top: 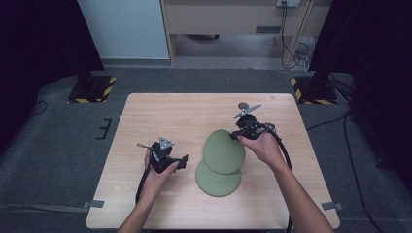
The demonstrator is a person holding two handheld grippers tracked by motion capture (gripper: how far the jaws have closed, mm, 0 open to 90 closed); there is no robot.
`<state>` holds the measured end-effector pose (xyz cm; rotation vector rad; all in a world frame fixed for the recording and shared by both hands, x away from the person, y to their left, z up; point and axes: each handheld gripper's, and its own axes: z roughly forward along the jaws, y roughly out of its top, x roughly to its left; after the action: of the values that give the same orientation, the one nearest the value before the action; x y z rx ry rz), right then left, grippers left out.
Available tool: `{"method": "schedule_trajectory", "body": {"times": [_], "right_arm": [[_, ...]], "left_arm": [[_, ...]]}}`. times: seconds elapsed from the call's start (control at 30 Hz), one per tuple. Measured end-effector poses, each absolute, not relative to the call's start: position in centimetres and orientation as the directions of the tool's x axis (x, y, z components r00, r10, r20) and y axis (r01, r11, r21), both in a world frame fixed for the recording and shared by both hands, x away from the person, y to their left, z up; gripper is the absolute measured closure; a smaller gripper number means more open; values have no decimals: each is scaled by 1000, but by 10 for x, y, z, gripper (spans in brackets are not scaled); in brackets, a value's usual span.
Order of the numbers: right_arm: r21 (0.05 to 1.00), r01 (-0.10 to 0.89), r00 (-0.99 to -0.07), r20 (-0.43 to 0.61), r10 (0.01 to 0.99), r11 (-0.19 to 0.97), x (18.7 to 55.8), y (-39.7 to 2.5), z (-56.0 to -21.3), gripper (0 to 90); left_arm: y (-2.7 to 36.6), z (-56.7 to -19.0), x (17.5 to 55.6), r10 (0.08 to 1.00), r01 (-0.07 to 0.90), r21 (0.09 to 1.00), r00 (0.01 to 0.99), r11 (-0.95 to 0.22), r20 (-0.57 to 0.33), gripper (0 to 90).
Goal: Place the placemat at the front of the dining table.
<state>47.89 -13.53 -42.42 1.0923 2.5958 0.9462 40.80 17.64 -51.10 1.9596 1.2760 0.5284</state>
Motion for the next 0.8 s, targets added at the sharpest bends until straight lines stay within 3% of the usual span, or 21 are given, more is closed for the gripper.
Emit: {"method": "schedule_trajectory", "body": {"times": [0.8], "right_arm": [[677,561,-727,129,675,476,497,-134,-390,859]], "left_arm": [[218,-525,424,955,685,699,297,-203,-14,29]]}}
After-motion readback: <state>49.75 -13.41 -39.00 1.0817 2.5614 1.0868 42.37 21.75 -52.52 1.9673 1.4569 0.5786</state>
